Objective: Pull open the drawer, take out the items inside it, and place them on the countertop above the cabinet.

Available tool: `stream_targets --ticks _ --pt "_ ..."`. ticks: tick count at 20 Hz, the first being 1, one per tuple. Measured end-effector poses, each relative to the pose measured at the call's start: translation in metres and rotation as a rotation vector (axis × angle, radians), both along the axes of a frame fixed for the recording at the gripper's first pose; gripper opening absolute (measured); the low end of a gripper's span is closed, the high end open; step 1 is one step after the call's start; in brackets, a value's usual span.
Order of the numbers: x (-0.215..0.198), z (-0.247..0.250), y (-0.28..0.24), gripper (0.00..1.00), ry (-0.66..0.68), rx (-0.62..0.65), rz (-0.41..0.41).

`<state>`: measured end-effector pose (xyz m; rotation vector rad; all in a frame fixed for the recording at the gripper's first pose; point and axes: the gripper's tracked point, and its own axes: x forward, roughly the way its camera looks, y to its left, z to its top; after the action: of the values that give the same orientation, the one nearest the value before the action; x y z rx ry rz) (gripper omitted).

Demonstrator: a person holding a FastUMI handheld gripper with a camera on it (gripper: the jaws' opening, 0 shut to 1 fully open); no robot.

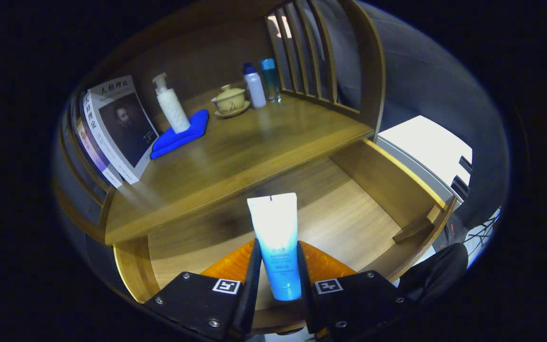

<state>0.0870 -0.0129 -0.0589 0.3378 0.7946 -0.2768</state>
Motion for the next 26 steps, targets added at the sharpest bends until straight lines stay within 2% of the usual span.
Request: stream_targets --ticks 7,16,21,26 --pt "0.017 0.055 -0.006 0.42 -0.154 -0.055 0.013" --pt "0.063 0.105 0.024 0.42 -0.242 -0.178 0.172" --pt "0.091 0.103 0.037 0.42 -0.237 -0.216 0.257" --pt "0.119 0.079 0.056 0.42 -0.206 -0.192 0.343"
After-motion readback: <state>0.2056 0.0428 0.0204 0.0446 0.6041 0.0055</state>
